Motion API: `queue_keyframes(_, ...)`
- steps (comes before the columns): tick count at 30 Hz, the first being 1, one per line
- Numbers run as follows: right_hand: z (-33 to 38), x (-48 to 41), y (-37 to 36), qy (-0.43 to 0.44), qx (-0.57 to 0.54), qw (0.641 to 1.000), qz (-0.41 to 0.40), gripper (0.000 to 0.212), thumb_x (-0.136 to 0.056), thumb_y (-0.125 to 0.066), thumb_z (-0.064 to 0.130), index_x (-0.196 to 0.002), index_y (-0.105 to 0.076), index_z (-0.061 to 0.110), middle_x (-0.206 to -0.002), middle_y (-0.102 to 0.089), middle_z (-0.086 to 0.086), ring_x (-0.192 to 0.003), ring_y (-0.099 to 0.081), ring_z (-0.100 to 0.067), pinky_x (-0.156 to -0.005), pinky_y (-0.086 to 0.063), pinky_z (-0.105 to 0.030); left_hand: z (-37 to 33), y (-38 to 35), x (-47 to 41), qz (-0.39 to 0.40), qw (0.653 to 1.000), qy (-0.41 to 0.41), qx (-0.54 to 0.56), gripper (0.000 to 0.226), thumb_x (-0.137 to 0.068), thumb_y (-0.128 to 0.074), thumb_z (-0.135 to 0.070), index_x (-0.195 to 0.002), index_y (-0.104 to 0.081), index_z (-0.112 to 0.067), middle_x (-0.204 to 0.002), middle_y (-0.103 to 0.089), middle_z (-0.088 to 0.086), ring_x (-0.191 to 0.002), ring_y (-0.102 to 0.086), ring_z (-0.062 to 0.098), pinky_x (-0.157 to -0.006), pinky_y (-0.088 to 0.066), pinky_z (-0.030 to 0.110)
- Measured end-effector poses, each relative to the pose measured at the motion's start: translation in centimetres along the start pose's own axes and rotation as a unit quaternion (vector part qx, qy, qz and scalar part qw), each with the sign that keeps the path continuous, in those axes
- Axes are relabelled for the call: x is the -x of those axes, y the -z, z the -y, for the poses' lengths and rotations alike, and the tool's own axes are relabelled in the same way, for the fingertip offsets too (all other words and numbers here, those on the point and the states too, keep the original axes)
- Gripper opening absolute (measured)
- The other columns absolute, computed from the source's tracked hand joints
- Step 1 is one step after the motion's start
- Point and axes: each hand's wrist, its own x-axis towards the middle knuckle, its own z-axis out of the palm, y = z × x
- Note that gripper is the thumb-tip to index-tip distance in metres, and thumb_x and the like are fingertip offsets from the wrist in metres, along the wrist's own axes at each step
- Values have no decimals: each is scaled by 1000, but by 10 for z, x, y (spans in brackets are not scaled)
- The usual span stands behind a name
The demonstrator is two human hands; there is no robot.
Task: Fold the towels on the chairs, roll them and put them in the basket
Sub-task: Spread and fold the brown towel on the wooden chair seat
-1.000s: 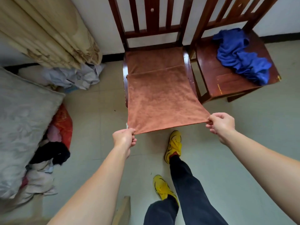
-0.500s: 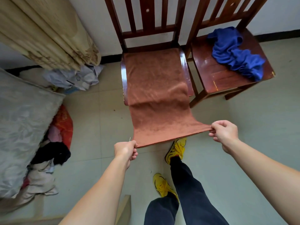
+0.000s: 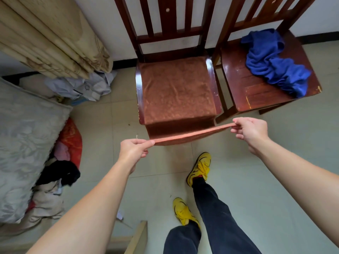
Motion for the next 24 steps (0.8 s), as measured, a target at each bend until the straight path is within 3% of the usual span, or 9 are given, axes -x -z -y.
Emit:
queue_keyframes(2,22,-12,-8,2,-9,1000,16,9,-82,-61,9,-81,-69,11,-67,-69,-5,-54,-69,-9,-40,-43,-14,-23,3,-10,4,999,-24,-47,27,-66,-85,-11,-87,-68,-7,-70,-64,5,-59,-57,15,-63,-49,24)
queue_keyframes(5,53,-35,-18,29,29,997,57,19,-80,-60,0,-92,-70,11,-73,-69,-6,-59,-69,-7,-43,-46,-15,-59,3,-35,-30,990,-58,-128,17,-70,-72,2,-85,-72,-6,-64,-59,7,-56,-50,20,-62,-43,27)
queue_keyframes(7,71,-52,-26,58,80,992,72,24,-78,-64,-2,-98,-71,12,-73,-69,-6,-60,-65,-11,-47,-49,-18,-82,1,-52,-66,974,-87,-200,17,-75,-62,-1,-83,-75,-9,-59,-58,3,-55,-49,20,-60,-39,23)
queue_keyframes(10,94,-79,-39,102,158,980,65,20,-78,-71,4,-96,-74,11,-73,-69,-5,-63,-61,-21,-59,-53,-30,-115,-2,-76,-109,947,-143,-266,12,-83,-64,-13,-81,-76,-13,-62,-60,-2,-68,-54,22,-65,-37,24)
queue_keyframes(14,119,-116,-55,181,230,954,62,7,-84,-71,23,-88,-76,21,-74,-69,5,-69,-60,-13,-72,-49,-31,-150,-5,-116,-137,943,-148,-263,11,-83,-70,-20,-89,-77,-14,-82,-68,3,-82,-59,21,-75,-40,24)
queue_keyframes(17,134,-143,-68,208,267,939,67,8,-84,-71,27,-88,-75,20,-82,-71,0,-80,-63,-17,-77,-47,-28,-170,-6,-144,-127,946,-149,-259,14,-84,-69,-18,-94,-76,-12,-88,-69,5,-86,-61,20,-77,-40,23)
queue_keyframes(24,154,-203,-104,199,268,940,75,14,-85,-71,27,-92,-74,15,-94,-72,-10,-95,-67,-26,-90,-53,-42,-203,-19,-224,-101,957,-148,-228,16,-86,-67,-21,-96,-75,-11,-87,-67,6,-86,-61,21,-79,-43,25)
